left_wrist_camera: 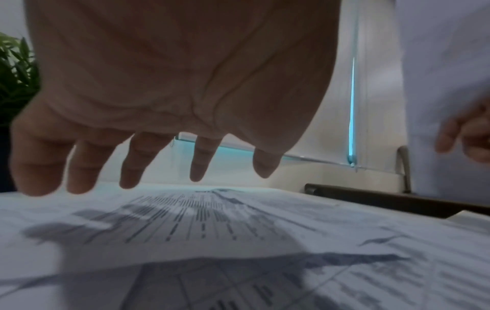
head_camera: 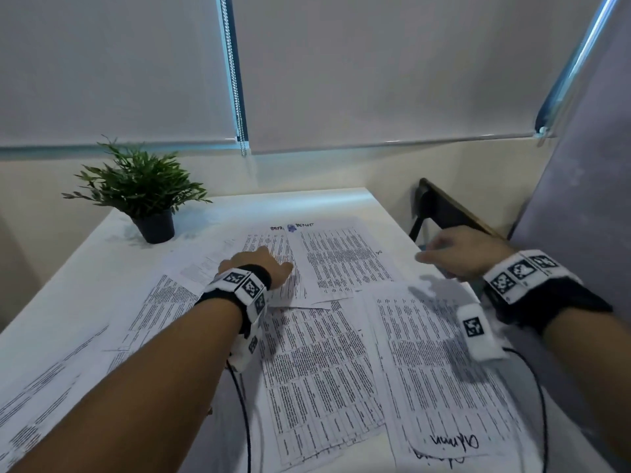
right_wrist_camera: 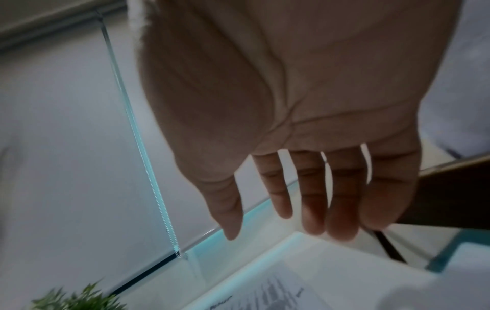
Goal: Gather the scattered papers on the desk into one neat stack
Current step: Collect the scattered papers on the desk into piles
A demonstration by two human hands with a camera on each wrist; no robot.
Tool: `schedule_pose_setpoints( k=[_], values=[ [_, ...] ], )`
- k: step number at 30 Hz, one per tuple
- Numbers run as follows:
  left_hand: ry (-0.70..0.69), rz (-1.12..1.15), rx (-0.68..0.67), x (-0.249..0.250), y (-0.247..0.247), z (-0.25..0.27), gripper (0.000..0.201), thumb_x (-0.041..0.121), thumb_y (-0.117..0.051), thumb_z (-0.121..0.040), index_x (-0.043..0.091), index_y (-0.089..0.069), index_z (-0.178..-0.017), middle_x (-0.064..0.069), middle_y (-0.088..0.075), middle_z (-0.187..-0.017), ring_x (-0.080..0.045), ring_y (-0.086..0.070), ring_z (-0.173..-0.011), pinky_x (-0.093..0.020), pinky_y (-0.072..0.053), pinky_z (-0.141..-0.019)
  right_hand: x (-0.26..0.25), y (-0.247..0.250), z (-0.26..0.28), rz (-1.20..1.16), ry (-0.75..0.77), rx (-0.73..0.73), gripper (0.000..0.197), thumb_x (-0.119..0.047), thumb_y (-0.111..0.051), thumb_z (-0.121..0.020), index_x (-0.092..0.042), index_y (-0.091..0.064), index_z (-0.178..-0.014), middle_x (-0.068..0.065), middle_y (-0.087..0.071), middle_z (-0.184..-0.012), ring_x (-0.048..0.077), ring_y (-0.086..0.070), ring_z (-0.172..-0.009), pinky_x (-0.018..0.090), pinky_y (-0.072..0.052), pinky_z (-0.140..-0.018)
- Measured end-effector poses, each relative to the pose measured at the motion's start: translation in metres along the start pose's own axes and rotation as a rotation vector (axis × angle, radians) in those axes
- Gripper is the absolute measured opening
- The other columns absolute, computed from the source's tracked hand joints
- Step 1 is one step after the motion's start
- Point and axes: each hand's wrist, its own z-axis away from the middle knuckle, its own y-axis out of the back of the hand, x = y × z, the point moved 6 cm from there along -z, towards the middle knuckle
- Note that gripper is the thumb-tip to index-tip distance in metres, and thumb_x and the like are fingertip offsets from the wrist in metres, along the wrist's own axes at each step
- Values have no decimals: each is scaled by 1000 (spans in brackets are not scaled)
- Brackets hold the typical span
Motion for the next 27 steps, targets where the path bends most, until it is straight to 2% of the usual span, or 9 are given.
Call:
schedule_pose_setpoints(
  k=[4,8,11,15,17,19,22,25,27],
  values=[
    [63,23,-30,-1,-15,-21,101,80,-37,-75,23,-27,-158,-13,-35,-162,-42,-41,-142,-54,-38,-112,-32,-28,-29,55,27,-76,42,-50,-73,-88,-11,-72,-103,6,-70,-94,26,-72,-90,42,-63,-87],
    [153,-9,-42,-14,-23,-43,101,75,-43,-67,30,-25,-156,-13,-41,-157,-44,-43,-137,-57,-36,-109,-38,-55,-65,273,23,-158,58,-65,-68,-81,-12,-69,-105,7,-71,-112,23,-64,-87,34,-53,-79],
    [204,-17,-31,-21,-19,-45,102,74,-53,-62,27,-28,-148,-20,-47,-147,-45,-42,-134,-59,-32,-108,-30,-70,-84,400,11,-179,52,-67,-67,-72,-16,-64,-82,3,-73,-97,23,-67,-85,35,-55,-81],
    [187,76,11,-19,-10,-47,107,61,-74,-65,25,-21,-151,-25,-45,-144,-48,-42,-132,-57,-36,-109,-40,-82,-81,475,64,-179,40,-52,-69,-75,-13,-66,-85,0,-70,-82,20,-66,-75,29,-53,-71],
    [192,108,9,-18,-5,-47,109,53,-80,-70,25,-17,-154,-28,-36,-147,-51,-39,-134,-54,-40,-108,-47,-88,-80,469,102,-186,41,-49,-69,-75,-12,-70,-94,2,-73,-87,20,-65,-74,29,-51,-67],
    [207,92,-22,-16,-4,-47,106,51,-79,-72,25,-19,-155,-28,-30,-150,-50,-35,-137,-54,-38,-108,-56,-95,-80,461,137,-198,49,-50,-71,-77,-12,-73,-108,5,-77,-101,22,-70,-83,32,-58,-78],
    [188,80,-69,-13,-8,-57,98,50,-75,-72,22,-25,-152,-25,-42,-145,-46,-43,-133,-51,-40,-109,-72,-103,-78,427,182,-224,63,-51,-72,-78,-10,-70,-125,9,-76,-119,27,-73,-106,43,-61,-93],
    [172,163,-50,-15,-10,-64,85,48,-64,-79,20,-28,-151,-25,-43,-142,-46,-48,-127,-52,-47,-104,-85,-112,-77,417,229,-236,67,-54,-75,-73,-11,-70,-124,9,-75,-118,27,-74,-104,44,-63,-90],
    [184,195,-18,-19,-9,-67,76,51,-50,-89,20,-24,-154,-26,-39,-149,-47,-43,-132,-52,-40,-109,-90,-116,-75,420,249,-235,69,-56,-74,-68,-12,-71,-122,8,-75,-117,26,-74,-101,45,-63,-88]
  ],
)
